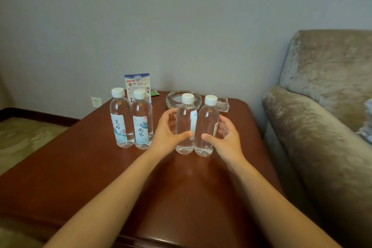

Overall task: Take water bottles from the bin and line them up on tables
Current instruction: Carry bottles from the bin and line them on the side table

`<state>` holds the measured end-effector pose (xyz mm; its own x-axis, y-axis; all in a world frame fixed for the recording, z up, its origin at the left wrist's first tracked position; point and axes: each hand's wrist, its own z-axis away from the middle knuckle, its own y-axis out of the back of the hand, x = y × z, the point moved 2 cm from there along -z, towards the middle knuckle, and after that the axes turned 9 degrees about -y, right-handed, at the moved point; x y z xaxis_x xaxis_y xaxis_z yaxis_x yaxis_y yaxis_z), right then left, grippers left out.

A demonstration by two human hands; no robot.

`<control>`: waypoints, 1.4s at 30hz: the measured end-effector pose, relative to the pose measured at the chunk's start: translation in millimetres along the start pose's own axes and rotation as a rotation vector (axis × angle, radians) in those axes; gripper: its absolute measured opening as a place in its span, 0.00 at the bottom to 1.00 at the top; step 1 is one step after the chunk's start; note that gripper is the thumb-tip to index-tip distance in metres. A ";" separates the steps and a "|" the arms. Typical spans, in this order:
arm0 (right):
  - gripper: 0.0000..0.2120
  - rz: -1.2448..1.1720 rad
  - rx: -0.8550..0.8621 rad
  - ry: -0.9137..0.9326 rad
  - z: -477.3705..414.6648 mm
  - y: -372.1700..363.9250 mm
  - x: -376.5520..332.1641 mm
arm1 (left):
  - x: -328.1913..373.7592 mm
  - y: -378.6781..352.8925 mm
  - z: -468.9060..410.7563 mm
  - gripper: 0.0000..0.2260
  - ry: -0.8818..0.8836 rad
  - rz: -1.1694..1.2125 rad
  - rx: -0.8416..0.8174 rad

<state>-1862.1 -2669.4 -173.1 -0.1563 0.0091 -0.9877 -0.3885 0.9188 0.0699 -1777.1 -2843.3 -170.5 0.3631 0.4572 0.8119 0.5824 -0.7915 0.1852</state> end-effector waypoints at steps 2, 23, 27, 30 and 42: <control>0.36 -0.010 -0.009 -0.012 5.6 -3.6 6.6 | -5.8 -3.7 7.3 0.33 0.002 0.022 0.026; 0.34 0.077 0.060 0.008 16.1 -14.1 33.1 | -24.0 -8.6 33.0 0.32 0.041 -0.212 0.008; 0.36 0.053 0.033 -0.001 16.4 -14.4 35.3 | -21.0 -7.2 37.4 0.26 0.066 -0.004 0.004; 0.37 0.076 0.040 -0.010 15.6 -14.1 37.0 | -21.2 -3.2 39.9 0.31 0.079 -0.064 0.089; 0.36 0.109 0.007 -0.016 14.9 -15.1 39.9 | -14.3 -0.2 43.8 0.30 0.105 -0.157 0.125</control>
<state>-1848.9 -2677.0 -215.6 -0.1828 0.1153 -0.9764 -0.3633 0.9149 0.1761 -1750.6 -2831.9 -206.4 0.1872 0.5208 0.8329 0.7136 -0.6548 0.2491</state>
